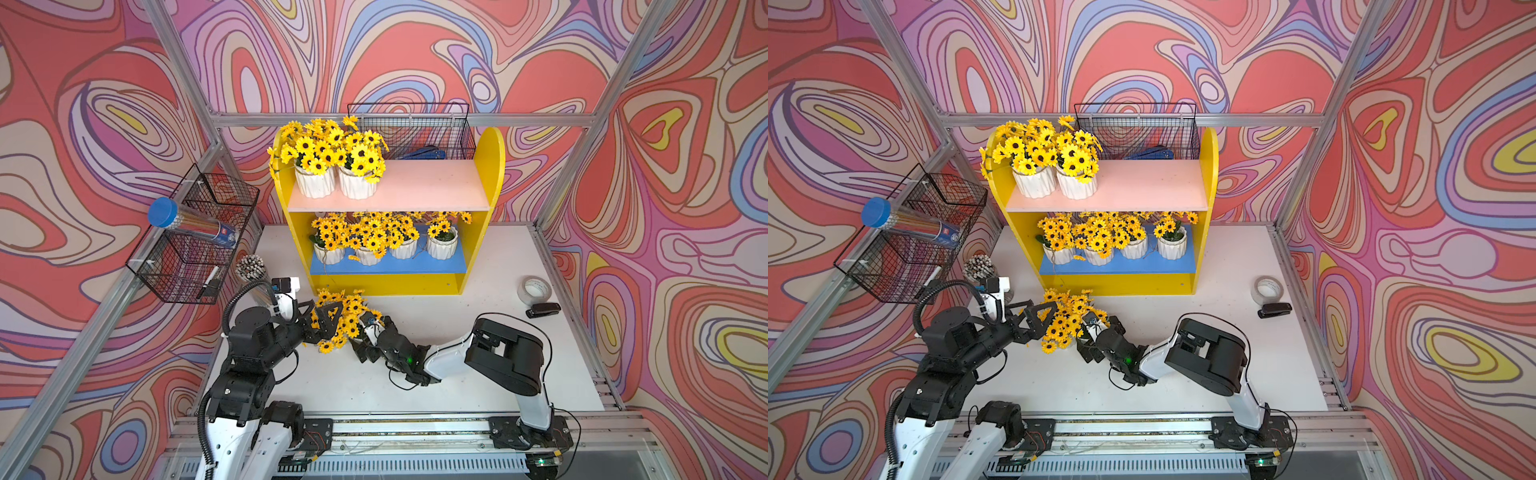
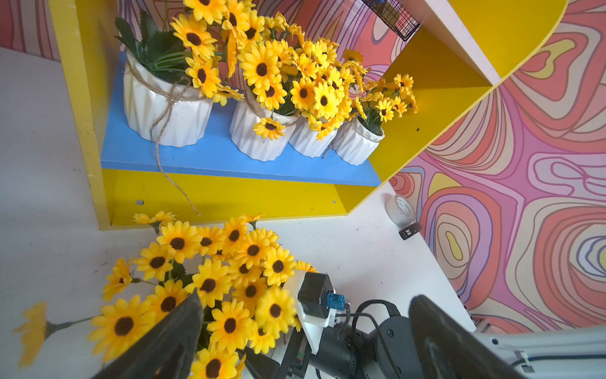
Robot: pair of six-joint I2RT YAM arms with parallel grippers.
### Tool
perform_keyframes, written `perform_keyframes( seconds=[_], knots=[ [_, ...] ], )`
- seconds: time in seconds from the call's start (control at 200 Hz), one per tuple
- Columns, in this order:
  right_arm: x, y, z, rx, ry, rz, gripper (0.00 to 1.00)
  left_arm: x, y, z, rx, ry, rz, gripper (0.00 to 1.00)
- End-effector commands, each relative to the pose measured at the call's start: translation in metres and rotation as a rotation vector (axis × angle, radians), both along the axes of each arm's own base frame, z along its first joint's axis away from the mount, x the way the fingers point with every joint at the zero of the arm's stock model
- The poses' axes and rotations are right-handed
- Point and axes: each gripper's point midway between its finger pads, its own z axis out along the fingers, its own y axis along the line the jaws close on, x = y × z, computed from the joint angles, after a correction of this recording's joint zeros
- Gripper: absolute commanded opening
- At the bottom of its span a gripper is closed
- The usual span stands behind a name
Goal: Take the sunflower pots off the shelves
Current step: Place the sunflower pot at the center of the board, then pick up the sunflower pot from the shelf.
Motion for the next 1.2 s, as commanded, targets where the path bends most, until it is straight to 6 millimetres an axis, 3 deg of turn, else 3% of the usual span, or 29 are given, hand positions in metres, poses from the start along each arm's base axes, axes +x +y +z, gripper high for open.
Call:
perform_keyframes(
  seconds=[0.0,0.225,0.3,0.376,0.446,0.616,0.761,0.866,0.881,1.197],
  knots=[
    [-0.006,-0.008,-0.008,-0.042,0.0,0.031,0.98,0.0,-0.001,0.003,-0.002,-0.019,-0.011,1.0],
    [-0.02,-0.021,0.031,0.093,-0.034,0.064,0.98,0.001,-0.005,0.005,-0.02,-0.029,-0.029,1.0],
    [-0.024,-0.021,0.027,0.092,-0.011,0.078,0.98,0.002,-0.005,0.004,-0.027,-0.026,-0.03,1.0],
    [-0.021,-0.013,0.011,0.063,0.003,0.104,0.98,0.002,-0.006,0.003,-0.03,-0.02,-0.03,1.0],
    [-0.02,-0.009,0.013,0.078,0.007,0.101,0.98,0.002,-0.006,0.003,-0.031,-0.017,-0.031,1.0],
    [-0.037,-0.029,0.029,0.112,0.02,0.084,0.98,-0.004,-0.005,0.007,-0.018,-0.029,-0.032,1.0],
    [-0.044,-0.04,0.028,0.092,0.036,0.091,0.98,-0.003,-0.006,0.009,-0.034,-0.03,-0.035,1.0],
    [-0.052,-0.043,0.014,0.05,0.086,0.11,0.98,-0.003,-0.007,0.01,-0.043,-0.028,-0.039,1.0],
    [-0.052,-0.044,0.023,0.07,0.08,0.108,0.98,-0.003,-0.007,0.01,-0.044,-0.027,-0.038,1.0],
    [-0.074,-0.094,0.022,0.026,0.192,0.035,0.98,-0.005,-0.007,0.007,-0.043,-0.015,-0.043,1.0]
  ],
)
